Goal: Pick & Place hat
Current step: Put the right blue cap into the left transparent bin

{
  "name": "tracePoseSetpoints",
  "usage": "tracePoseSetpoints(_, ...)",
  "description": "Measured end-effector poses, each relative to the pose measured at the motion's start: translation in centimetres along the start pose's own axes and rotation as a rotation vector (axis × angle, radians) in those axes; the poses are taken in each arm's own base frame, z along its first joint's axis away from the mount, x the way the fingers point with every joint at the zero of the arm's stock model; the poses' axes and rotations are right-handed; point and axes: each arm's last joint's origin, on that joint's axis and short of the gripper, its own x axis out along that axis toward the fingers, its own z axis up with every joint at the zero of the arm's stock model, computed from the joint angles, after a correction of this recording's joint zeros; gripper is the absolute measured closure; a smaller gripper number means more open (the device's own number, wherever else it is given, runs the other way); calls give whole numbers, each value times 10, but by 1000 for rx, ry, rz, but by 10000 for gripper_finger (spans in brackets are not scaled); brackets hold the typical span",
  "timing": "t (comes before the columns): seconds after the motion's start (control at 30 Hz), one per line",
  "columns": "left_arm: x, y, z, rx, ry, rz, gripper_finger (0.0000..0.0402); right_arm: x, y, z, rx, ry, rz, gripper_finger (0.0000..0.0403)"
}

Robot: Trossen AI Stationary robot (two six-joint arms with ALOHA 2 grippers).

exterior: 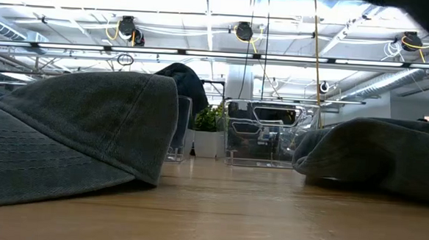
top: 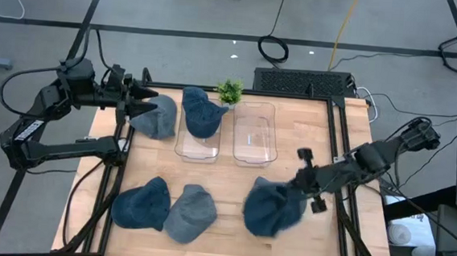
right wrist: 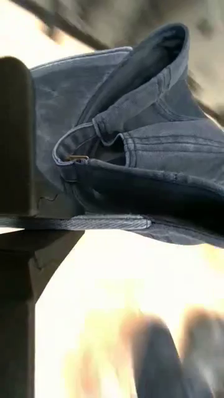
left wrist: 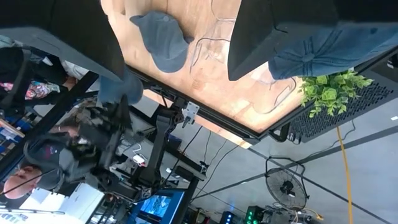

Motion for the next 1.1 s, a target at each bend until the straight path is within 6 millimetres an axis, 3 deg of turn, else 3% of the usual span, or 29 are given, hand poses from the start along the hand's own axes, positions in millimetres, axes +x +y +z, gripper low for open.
tracePoseSetpoints(0.17, 2, 1, 1, 2, 2, 1, 104, 1, -13, 17, 80, -177, -230, 402)
tracePoseSetpoints(0.4, 4, 2, 1, 1, 6, 3, 100, 1, -35, 36, 81, -329, -346, 402)
tracePoseSetpoints(1.1, 4, 2, 1, 31, 4, 2, 87, 1, -54, 43, -22, -365, -373, 403)
